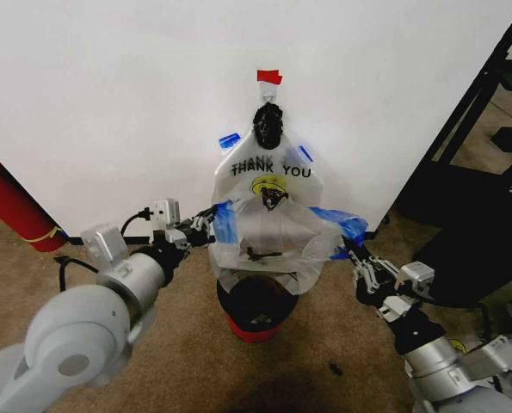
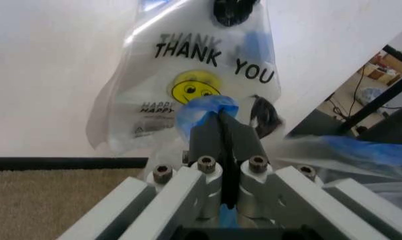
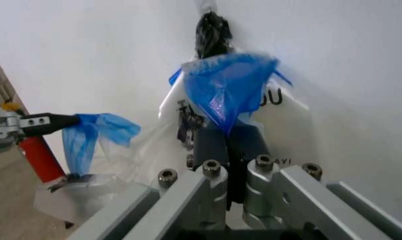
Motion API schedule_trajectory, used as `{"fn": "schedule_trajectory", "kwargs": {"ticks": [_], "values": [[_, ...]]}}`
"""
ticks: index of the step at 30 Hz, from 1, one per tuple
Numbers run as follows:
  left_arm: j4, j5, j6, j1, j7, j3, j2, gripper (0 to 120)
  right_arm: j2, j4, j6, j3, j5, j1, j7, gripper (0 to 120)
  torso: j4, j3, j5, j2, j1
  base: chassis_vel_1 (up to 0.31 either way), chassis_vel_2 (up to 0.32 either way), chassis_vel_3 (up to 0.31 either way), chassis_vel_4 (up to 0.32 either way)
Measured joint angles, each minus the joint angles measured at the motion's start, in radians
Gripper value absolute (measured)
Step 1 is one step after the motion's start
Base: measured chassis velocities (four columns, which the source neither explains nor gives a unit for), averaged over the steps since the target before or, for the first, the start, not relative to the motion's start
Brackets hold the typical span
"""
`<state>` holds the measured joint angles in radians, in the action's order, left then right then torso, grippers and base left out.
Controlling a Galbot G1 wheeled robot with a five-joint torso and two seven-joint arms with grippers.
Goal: Pick up the garbage bag from the wall and place it over the trash bin.
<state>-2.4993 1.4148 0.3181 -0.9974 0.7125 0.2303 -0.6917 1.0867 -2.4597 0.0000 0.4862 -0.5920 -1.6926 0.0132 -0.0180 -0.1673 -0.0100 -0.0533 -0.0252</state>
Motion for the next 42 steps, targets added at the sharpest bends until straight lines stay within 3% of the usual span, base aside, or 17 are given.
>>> {"fn": "schedule_trajectory", "kwargs": {"ticks": [7, 13, 26, 34, 42], "values": [[0.013, -0.030, 0.003, -0.057, 0.001, -0.002, -0.026, 0, 0.042, 0.119, 0.011, -0.064, 0.022, 0.051, 0.007, 0, 0.0000, 0.000, 0.0001, 0.000, 0.000, 0.000, 0.000, 0.000, 0.000], [0.084, -0.113, -0.008, -0.145, -0.004, -0.034, -0.092, 0, 0.089, 0.242, 0.039, -0.101, 0.071, 0.071, 0.012, 0, 0.0000, 0.000, 0.0000, 0.000, 0.000, 0.000, 0.000, 0.000, 0.000], [0.142, -0.240, -0.036, -0.273, -0.024, -0.052, -0.133, 0, 0.137, 0.340, 0.097, -0.151, 0.206, 0.026, 0.014, 0, -0.0001, 0.000, 0.0001, 0.000, 0.000, 0.000, 0.000, 0.000, 0.000], [0.186, -0.303, -0.056, -0.311, -0.005, -0.048, -0.177, 0, 0.127, 0.362, 0.115, -0.132, 0.256, 0.011, 0.024, 0, -0.0002, 0.000, 0.0000, 0.000, 0.000, 0.000, 0.000, 0.000, 0.000], [0.126, -0.317, 0.036, -0.423, 0.051, -0.013, -0.158, 0, 0.130, 0.390, 0.126, -0.135, 0.348, -0.045, 0.038, 0, -0.0002, 0.000, 0.0001, 0.000, 0.000, 0.000, 0.000, 0.000, 0.000]]}}
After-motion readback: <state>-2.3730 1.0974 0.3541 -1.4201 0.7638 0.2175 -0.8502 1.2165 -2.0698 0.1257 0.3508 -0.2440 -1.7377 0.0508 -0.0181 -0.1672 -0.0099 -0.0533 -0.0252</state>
